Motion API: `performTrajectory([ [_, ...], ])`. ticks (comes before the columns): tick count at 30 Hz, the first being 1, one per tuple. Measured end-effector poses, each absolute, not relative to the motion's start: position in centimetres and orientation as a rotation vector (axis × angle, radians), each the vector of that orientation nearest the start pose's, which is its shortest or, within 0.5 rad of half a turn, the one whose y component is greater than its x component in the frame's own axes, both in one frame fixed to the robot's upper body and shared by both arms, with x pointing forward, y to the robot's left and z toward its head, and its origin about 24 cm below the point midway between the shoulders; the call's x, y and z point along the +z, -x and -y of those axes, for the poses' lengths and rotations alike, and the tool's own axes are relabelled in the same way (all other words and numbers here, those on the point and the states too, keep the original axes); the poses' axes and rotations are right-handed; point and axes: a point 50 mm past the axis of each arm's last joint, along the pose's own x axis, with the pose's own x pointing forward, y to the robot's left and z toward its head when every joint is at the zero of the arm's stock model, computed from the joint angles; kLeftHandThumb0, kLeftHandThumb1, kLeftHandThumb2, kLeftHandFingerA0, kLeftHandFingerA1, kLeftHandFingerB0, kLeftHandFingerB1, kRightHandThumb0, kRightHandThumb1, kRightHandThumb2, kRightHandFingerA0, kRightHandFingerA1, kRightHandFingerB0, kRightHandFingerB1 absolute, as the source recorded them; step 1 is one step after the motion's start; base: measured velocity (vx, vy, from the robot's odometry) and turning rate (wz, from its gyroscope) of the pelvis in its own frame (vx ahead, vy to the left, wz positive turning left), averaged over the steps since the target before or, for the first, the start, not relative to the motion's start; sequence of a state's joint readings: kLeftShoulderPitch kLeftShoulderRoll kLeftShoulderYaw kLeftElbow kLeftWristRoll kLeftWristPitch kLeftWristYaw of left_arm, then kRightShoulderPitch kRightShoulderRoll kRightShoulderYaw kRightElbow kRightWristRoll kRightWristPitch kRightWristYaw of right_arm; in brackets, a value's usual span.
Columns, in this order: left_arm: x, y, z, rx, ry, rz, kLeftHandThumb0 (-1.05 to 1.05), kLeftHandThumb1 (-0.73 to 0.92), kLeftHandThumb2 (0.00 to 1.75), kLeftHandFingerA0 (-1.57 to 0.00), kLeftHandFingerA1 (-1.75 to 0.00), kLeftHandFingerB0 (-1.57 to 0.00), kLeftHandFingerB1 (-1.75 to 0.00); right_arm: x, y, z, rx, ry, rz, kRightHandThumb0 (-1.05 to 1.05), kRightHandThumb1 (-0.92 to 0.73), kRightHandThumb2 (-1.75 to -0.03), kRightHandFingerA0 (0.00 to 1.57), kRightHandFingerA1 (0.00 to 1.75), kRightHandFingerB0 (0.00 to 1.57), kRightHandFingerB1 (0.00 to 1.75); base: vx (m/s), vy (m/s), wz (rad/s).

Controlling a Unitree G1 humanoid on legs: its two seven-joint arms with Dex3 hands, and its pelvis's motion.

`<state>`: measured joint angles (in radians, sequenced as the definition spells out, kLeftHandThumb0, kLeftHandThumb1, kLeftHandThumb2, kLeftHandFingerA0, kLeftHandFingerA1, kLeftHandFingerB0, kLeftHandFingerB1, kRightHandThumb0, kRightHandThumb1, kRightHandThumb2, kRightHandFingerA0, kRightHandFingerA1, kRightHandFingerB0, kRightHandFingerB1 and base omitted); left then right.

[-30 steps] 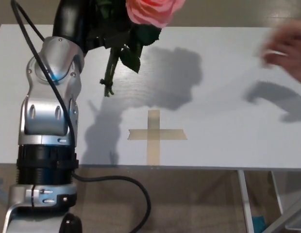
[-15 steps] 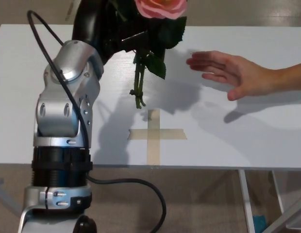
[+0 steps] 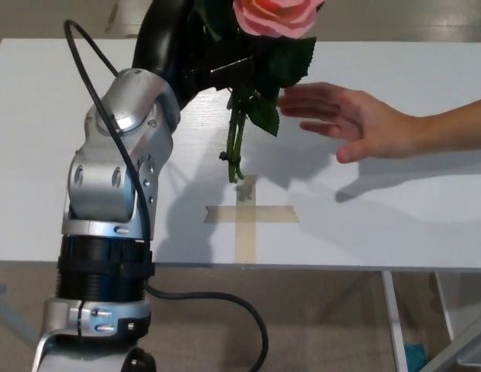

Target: Use the left hand to pick up the rose and passes it to a human.

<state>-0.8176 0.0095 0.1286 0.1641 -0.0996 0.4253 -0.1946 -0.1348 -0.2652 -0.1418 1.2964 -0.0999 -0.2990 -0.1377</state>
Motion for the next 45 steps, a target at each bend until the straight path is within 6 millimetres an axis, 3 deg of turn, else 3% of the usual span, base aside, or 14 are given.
performTrajectory([
  [1, 21.2, -36.4, -9.6, -0.35, 0.08, 0.198, -0.2, 0.82, 0.66, -0.93, -1.42, -0.86, -0.92, -12.8, -15.3, 26.5, -0.295, 0.306, -0.835, -0.59, -0.79, -0.64, 0.55, 0.37, 0.38, 0.33, 0.0, 0.0, 0.0],
  [2, 21.1, -36.4, -9.4, -0.352, 0.083, 0.195, -0.2, 0.81, 0.66, -0.93, -1.4, -0.85, -0.93, -12.8, -15.3, 26.5, -0.295, 0.306, -0.835, -0.64, -0.66, -0.95, 0.46, 0.51, 0.32, 0.47, 0.0, 0.0, 0.0],
  [3, 21.0, -36.4, -9.1, -0.356, 0.09, 0.189, -0.2, 0.81, 0.66, -0.92, -1.4, -0.85, -0.93, -12.8, -15.3, 26.5, -0.295, 0.306, -0.836, -0.63, -0.66, -0.95, 0.46, 0.52, 0.32, 0.47, 0.0, 0.0, 0.0],
  [4, 20.8, -36.4, -8.8, -0.359, 0.095, 0.181, -0.21, 0.81, 0.66, -0.91, -1.4, -0.85, -0.94, -12.8, -15.3, 26.5, -0.294, 0.306, -0.836, -0.59, -0.78, -0.65, 0.55, 0.37, 0.38, 0.32, 0.0, 0.0, 0.0],
  [13, 19.0, -36.5, -6.2, -0.396, 0.129, 0.109, -0.21, 0.8, 0.68, -0.91, -1.41, -0.84, -0.99, -12.7, -15.5, 26.5, -0.291, 0.304, -0.831, -0.58, -0.79, -0.65, 0.56, 0.37, 0.42, 0.33, 0.0, 0.0, 0.0],
  [29, 17.4, -37.2, -4.6, -0.393, 0.095, 0.061, -0.19, 0.83, 0.64, -0.94, -1.45, -0.82, -0.9, -12.5, -16.4, 26.2, -0.283, 0.297, -0.812, -0.58, -0.79, -0.65, 0.57, 0.38, 0.46, 0.34, 0.0, 0.0, 0.0],
  [31, 17.2, -37.3, -4.4, -0.391, 0.088, 0.058, -0.18, 0.83, 0.66, -0.97, -1.44, -0.78, -1.0, -12.5, -16.4, 26.2, -0.283, 0.297, -0.813, -0.58, -0.79, -0.65, 0.58, 0.38, 0.46, 0.34, 0.0, 0.0, 0.0],
  [45, 16.1, -38.0, -2.9, -0.409, 0.041, 0.016, -0.17, 0.84, 0.65, -0.91, -1.45, -0.77, -1.0, -12.4, -16.8, 25.9, -0.279, 0.288, -0.807, -0.58, -0.79, -0.65, 0.59, 0.38, 0.48, 0.35, 0.0, 0.0, 0.0],
])
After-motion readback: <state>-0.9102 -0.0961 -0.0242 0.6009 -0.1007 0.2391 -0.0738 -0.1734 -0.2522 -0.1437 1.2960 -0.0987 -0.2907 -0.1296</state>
